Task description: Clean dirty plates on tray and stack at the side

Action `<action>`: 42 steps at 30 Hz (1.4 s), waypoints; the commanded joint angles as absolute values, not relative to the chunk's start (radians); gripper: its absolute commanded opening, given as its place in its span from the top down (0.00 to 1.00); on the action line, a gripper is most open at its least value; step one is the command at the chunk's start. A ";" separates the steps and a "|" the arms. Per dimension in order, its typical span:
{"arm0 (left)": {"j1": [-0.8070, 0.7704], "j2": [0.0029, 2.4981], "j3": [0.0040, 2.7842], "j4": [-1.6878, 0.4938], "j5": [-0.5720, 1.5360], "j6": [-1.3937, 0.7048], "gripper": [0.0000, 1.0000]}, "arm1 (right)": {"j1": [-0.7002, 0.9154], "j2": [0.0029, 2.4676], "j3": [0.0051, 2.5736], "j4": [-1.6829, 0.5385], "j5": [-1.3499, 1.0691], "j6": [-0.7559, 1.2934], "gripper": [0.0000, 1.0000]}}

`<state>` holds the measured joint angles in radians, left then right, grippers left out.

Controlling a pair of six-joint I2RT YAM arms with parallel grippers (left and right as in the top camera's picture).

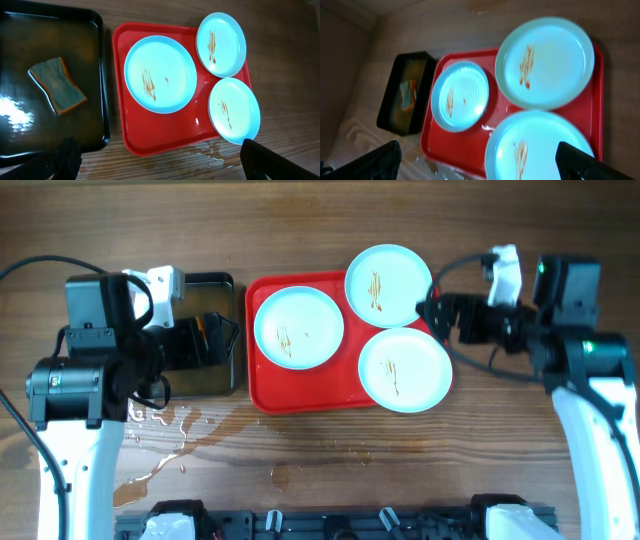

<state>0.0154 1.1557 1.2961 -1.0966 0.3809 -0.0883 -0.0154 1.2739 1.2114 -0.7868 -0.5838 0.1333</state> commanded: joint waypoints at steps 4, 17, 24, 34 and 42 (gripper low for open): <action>0.023 1.169 1.317 -1.076 0.381 -0.092 0.00 | 0.009 1.418 1.242 -0.642 -0.717 0.305 0.04; 0.027 1.475 1.312 -1.136 -0.081 -0.579 0.32 | 0.387 1.651 1.242 -0.583 -0.217 0.507 0.06; 0.045 1.743 1.313 -0.963 -0.067 -0.429 0.40 | 0.403 1.683 1.242 -0.582 -0.218 0.496 0.06; 0.066 1.979 1.312 -0.851 -0.034 -0.343 0.58 | 0.403 1.683 1.242 -0.588 -0.218 0.476 0.06; 0.066 1.991 1.313 -0.824 -0.020 -0.344 0.96 | 0.403 1.683 1.242 -0.588 -0.218 0.475 0.06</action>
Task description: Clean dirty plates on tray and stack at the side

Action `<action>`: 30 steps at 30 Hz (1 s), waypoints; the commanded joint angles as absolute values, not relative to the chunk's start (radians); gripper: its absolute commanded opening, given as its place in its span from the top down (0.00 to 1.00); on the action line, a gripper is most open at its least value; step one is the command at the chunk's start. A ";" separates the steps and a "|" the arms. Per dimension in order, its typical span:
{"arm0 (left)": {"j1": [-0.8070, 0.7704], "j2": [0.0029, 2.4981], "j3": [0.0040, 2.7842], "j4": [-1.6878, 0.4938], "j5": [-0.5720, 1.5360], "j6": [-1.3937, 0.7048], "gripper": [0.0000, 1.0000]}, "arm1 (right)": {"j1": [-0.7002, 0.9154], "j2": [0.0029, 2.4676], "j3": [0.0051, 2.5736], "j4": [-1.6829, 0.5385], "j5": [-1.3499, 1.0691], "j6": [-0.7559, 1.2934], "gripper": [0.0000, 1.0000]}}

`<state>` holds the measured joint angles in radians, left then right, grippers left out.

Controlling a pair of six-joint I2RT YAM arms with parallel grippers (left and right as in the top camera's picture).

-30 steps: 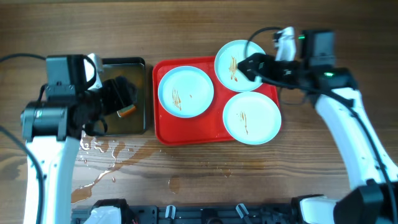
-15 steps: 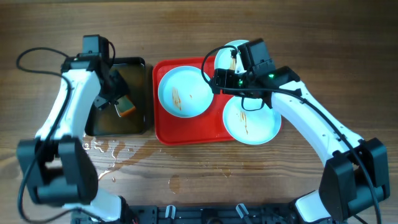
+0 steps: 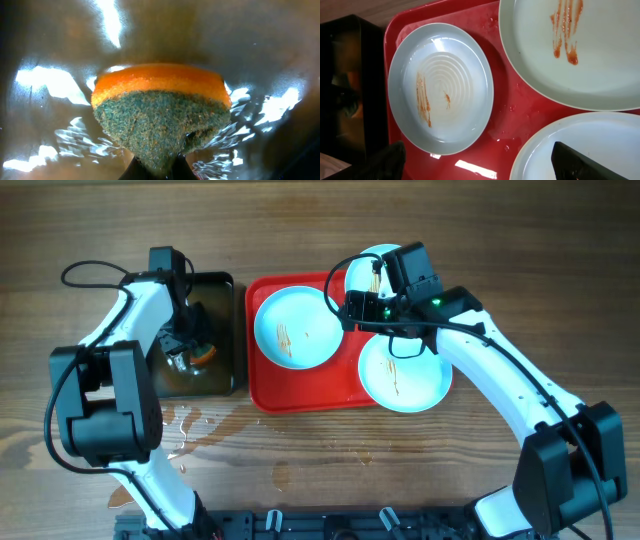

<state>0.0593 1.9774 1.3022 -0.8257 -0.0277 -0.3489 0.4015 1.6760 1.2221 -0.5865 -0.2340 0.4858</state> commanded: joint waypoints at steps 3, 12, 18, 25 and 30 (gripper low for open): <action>0.066 1.966 1.338 -0.871 -0.019 -0.344 0.96 | 0.403 1.692 1.242 -0.585 -0.219 0.506 0.07; 0.063 1.792 1.464 -1.056 0.084 -0.249 0.96 | 0.403 1.748 1.242 -0.525 -0.359 0.504 0.17; 0.063 1.760 1.464 -1.061 0.138 -0.183 0.96 | 0.403 1.831 1.242 -0.504 -0.368 0.516 0.24; 0.063 1.760 1.464 -1.048 0.168 -0.182 0.96 | 0.416 1.954 1.242 -0.410 -0.376 0.571 0.37; 0.060 1.760 1.464 -1.042 0.197 -0.182 0.96 | 0.416 1.997 1.242 -0.373 -0.376 0.606 0.50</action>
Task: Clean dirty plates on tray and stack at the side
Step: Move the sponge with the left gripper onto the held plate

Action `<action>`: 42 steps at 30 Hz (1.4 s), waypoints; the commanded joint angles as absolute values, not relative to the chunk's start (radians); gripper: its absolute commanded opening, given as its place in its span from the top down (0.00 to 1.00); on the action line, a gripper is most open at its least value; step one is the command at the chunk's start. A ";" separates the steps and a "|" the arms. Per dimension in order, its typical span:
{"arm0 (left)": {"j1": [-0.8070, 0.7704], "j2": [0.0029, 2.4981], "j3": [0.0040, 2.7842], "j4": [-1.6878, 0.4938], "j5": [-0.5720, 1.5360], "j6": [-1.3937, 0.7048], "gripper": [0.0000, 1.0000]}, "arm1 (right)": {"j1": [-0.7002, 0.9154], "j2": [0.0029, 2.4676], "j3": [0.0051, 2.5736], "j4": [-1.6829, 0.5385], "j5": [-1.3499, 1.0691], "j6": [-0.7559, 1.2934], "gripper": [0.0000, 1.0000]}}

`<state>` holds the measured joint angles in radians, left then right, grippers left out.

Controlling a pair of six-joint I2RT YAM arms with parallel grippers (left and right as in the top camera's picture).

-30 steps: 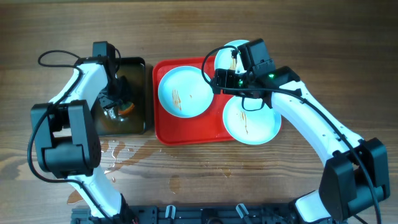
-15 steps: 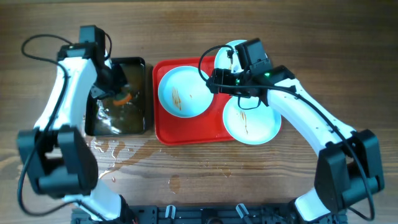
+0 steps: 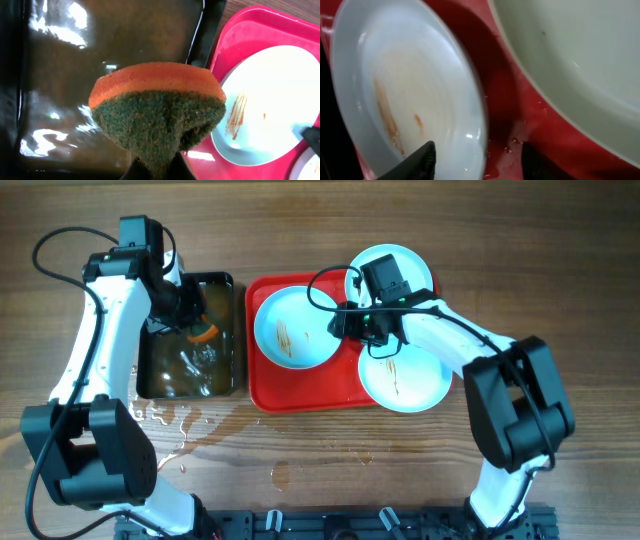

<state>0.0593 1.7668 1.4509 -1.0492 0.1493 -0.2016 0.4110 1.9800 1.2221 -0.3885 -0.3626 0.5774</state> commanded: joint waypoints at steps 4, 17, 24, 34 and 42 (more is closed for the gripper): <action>0.023 1.760 1.464 -1.021 0.209 -0.182 0.96 | 0.416 2.006 1.242 -0.355 -0.359 0.644 0.67; -0.136 1.780 1.461 -0.854 0.213 -0.232 0.96 | 0.432 2.007 1.235 -0.368 -0.300 0.657 0.96; -0.247 1.912 1.458 -0.752 0.220 -0.247 0.96 | 0.441 2.007 1.235 -0.363 -0.296 0.657 0.96; -0.302 2.079 1.457 -0.780 0.002 -0.480 0.96 | 0.441 2.007 1.235 -0.358 -0.296 0.666 0.96; -0.380 2.104 1.457 -0.922 0.096 -0.478 0.96 | 0.441 2.007 1.235 -0.352 -0.296 0.681 0.96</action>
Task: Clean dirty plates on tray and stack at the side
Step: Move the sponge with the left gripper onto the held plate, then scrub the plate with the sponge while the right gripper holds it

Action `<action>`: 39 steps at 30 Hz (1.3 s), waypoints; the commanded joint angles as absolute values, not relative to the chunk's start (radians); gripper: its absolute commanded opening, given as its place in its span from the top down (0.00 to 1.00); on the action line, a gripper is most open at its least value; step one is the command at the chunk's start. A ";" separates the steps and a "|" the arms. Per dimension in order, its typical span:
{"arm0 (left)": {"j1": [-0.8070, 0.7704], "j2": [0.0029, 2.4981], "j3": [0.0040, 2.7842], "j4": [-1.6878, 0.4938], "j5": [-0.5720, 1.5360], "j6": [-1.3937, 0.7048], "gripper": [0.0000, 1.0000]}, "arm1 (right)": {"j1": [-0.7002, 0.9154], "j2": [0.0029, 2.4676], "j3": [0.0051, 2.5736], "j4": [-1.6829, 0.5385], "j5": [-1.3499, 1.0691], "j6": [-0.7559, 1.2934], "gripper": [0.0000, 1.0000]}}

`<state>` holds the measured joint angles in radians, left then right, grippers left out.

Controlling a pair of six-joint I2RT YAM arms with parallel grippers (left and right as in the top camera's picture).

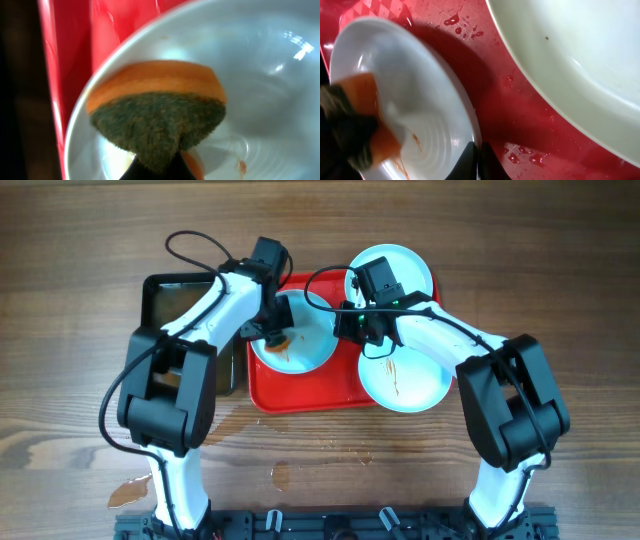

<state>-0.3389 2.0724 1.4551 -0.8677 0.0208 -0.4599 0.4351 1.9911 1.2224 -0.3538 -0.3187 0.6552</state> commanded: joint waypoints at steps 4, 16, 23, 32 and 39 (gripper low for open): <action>-0.410 2.104 1.457 -0.953 0.310 -0.480 0.96 | 0.441 2.007 1.235 -0.349 -0.315 0.684 0.96; -0.397 2.108 1.457 -0.646 -0.011 -0.570 0.96 | 0.441 2.007 1.235 -0.346 -0.338 0.699 0.96; -0.397 2.106 1.473 -0.679 -0.216 -0.598 0.96 | 0.441 2.007 1.235 -0.344 -0.338 0.707 0.96; -0.397 2.106 1.473 -0.958 -0.071 -0.507 0.96 | 0.441 2.007 1.235 -0.333 -0.343 0.710 0.96; -0.397 2.106 1.473 -1.012 0.163 -0.346 0.96 | 0.441 2.007 1.235 -0.304 -0.348 0.706 0.96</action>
